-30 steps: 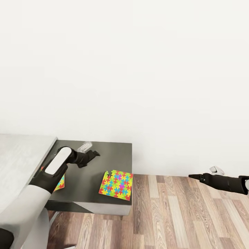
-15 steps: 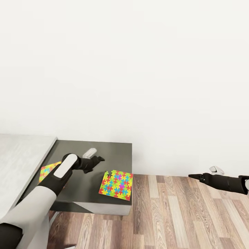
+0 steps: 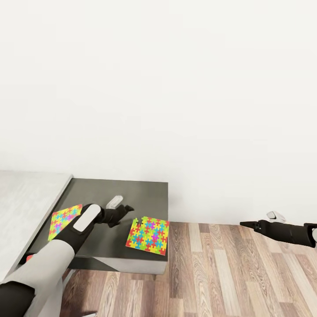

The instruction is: Put all the toys in the child's room - the three board games (two on the bed and one on the table), the two jigsaw puzzles on the table, and the tennis ball on the table - inside the toy box on the table in the child's room.

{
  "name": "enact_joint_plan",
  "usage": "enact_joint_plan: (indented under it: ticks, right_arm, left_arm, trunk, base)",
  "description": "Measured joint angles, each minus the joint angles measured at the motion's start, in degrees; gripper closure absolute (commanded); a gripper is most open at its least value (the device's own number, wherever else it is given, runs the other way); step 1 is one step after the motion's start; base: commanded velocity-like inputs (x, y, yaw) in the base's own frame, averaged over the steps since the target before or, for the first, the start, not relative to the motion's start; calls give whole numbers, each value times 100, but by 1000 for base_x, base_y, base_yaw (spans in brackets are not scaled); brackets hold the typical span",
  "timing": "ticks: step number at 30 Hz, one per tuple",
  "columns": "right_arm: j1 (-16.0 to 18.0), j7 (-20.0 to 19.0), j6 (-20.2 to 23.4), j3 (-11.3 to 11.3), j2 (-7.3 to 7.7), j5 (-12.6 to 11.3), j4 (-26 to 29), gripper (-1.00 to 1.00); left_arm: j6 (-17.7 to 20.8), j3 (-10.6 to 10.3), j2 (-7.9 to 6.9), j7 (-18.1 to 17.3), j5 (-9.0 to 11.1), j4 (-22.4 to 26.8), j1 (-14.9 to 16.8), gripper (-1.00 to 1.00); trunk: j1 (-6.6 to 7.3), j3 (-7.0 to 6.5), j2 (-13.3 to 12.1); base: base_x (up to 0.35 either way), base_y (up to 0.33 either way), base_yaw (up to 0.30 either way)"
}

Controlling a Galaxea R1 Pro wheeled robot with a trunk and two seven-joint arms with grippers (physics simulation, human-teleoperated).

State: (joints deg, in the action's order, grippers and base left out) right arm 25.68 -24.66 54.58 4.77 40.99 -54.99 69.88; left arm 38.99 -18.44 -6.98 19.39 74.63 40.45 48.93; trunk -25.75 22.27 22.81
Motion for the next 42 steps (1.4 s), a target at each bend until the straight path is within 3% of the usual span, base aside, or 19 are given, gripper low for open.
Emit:
enact_joint_plan:
  ticks: [7,15,30,33,42]
  right_arm:
    - [0,-1,1,-1,0,-3,3,-100]
    - [-1,-1,0,-1,0,-2,8,-100]
    - [0,-1,4,-9,0,-1,10,-100]
    - [-1,-1,2,-10,0,-1,10,-100]
    - [-6,-2,2,-5,1,-2,38,-100]
  left_arm:
    - [-194,11,1,-492,-334,-159,-78,-100]
    - [-454,8,-5,-803,-367,-288,-127,-100]
    - [-542,3,8,-885,-463,-333,-137,-100]
    - [-529,8,6,-877,-586,-336,-133,-100]
    - [-537,6,9,-879,-592,-435,-127,-100]
  trunk:
    - [28,-1,3]
    - [66,-1,2]
    - [81,-1,3]
    - [87,-2,3]
    - [121,-2,3]
  base:
    - [0,0,0]
    - [0,0,0]
    - [0,0,-14]
    - [0,0,-142]
    - [0,0,-208]
